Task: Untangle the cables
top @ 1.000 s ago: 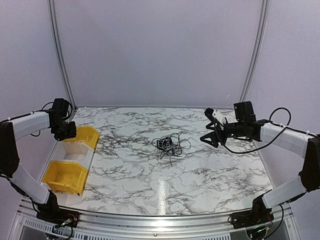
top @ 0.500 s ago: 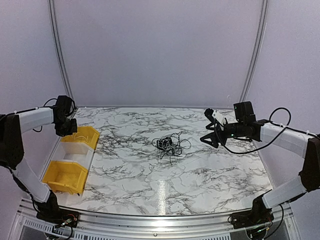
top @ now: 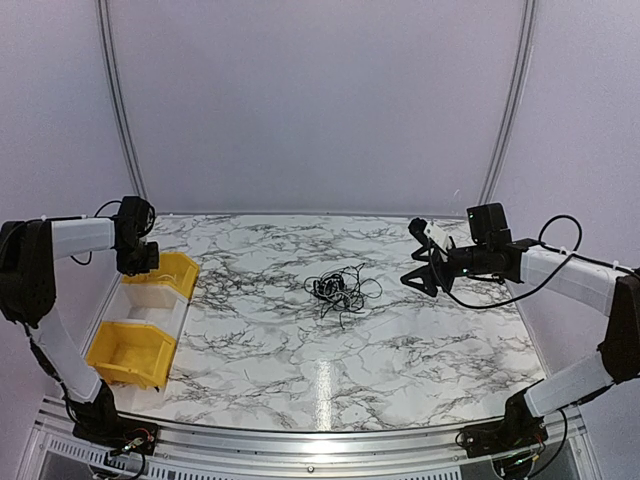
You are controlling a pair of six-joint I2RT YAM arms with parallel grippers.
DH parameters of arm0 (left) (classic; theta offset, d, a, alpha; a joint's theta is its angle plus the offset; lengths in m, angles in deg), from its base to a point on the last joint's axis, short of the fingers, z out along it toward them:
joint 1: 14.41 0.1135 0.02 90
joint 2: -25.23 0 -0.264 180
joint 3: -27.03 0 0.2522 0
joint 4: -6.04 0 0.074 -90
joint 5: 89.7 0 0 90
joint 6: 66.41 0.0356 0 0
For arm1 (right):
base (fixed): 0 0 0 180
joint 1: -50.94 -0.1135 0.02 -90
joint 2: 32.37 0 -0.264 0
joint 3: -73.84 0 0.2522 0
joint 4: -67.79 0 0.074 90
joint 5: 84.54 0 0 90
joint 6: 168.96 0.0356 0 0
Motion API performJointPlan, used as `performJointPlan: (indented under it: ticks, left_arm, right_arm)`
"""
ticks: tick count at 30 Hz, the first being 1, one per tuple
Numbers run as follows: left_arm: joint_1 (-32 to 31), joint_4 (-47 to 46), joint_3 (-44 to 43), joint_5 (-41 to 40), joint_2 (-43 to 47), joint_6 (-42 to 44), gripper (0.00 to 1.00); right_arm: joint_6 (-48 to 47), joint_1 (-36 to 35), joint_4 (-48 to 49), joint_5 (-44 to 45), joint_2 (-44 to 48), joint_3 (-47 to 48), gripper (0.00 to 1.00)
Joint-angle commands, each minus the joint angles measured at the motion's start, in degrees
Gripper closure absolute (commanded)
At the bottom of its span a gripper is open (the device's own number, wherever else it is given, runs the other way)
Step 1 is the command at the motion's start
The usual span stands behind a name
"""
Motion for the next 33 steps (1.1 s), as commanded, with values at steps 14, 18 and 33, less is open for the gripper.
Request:
performJointPlan:
  ticks: [14,18,33]
  left_arm:
    - [-3.84,2.57,1.27,-6.48,19.89,-3.35,0.52]
    - [-10.55,1.79,0.24,-3.99,23.37,-1.98,0.5]
    - [-40.12,-23.77,3.07,12.32,9.52,-7.77,0.5]
  right_arm:
    - [0.25,-0.28,0.37,0.72,-1.32,2.76,0.21]
    - [2.02,-0.68,1.92,2.84,-2.2,3.97,0.22]
    - [4.32,-11.53,-7.74,7.79,-27.75,28.68,0.35]
